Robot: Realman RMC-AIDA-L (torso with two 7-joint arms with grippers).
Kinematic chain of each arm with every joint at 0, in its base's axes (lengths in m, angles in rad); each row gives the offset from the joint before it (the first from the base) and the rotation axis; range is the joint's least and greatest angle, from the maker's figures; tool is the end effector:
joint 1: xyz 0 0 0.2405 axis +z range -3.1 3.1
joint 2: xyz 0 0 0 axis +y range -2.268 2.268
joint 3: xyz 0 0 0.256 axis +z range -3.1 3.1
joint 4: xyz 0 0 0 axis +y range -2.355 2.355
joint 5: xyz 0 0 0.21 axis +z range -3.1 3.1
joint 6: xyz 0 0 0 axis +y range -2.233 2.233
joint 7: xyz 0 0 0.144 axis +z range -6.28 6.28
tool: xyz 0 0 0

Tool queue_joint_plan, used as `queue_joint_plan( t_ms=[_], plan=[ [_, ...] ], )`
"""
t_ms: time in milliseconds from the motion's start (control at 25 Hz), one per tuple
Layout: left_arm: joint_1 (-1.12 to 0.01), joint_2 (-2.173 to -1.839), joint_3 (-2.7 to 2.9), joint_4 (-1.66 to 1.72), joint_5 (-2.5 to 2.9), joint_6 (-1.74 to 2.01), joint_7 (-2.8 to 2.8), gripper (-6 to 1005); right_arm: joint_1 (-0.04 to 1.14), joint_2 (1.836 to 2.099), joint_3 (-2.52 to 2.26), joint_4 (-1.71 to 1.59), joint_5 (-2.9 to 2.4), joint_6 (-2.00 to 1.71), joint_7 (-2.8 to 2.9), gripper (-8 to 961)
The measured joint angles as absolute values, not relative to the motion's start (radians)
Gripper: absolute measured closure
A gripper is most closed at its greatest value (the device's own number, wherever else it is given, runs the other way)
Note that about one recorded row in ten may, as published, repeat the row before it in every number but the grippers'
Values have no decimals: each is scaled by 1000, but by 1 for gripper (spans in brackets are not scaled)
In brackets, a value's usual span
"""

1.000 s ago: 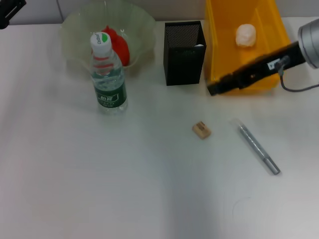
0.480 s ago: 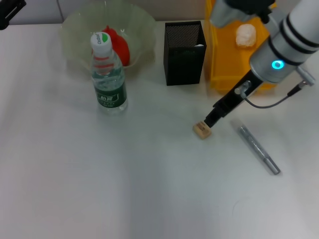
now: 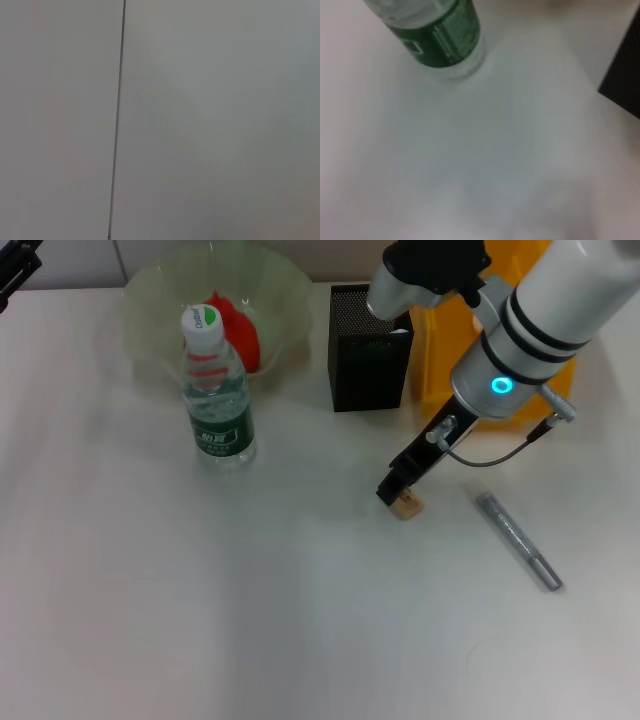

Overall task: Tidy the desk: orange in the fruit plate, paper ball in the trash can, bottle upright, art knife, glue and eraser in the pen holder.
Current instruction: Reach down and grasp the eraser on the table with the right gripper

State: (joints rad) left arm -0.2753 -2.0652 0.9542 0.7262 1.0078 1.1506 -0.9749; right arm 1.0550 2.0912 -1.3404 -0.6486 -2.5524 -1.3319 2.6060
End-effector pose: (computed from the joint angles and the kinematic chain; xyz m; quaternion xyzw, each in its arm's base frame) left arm -0.2985 0.3469 0.0835 -0.7602 -0.1826 -0.3804 0.4941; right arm 0.1456 0.4008 -0.0733 -0.9021 0.3633 -0.2039 0.1121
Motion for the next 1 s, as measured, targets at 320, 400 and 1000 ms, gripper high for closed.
queue_joint_plan(
  t_ms=[320,400,1000],
  plan=[
    [-272,-2063,953,727,1008,1153,-973,215,1085,2091,-1351,-578,-2545,-1292,2610,475],
    [-270,-2063,953,730,1008,1153,-972,215,1093,2091,-1356,-562,-2545,-1282,2611,475],
    [-278,-2064,950,730,1008,1154,-957,215,1104,2092,-1367,-521,-2537,-1261,2613,478]
  ],
)
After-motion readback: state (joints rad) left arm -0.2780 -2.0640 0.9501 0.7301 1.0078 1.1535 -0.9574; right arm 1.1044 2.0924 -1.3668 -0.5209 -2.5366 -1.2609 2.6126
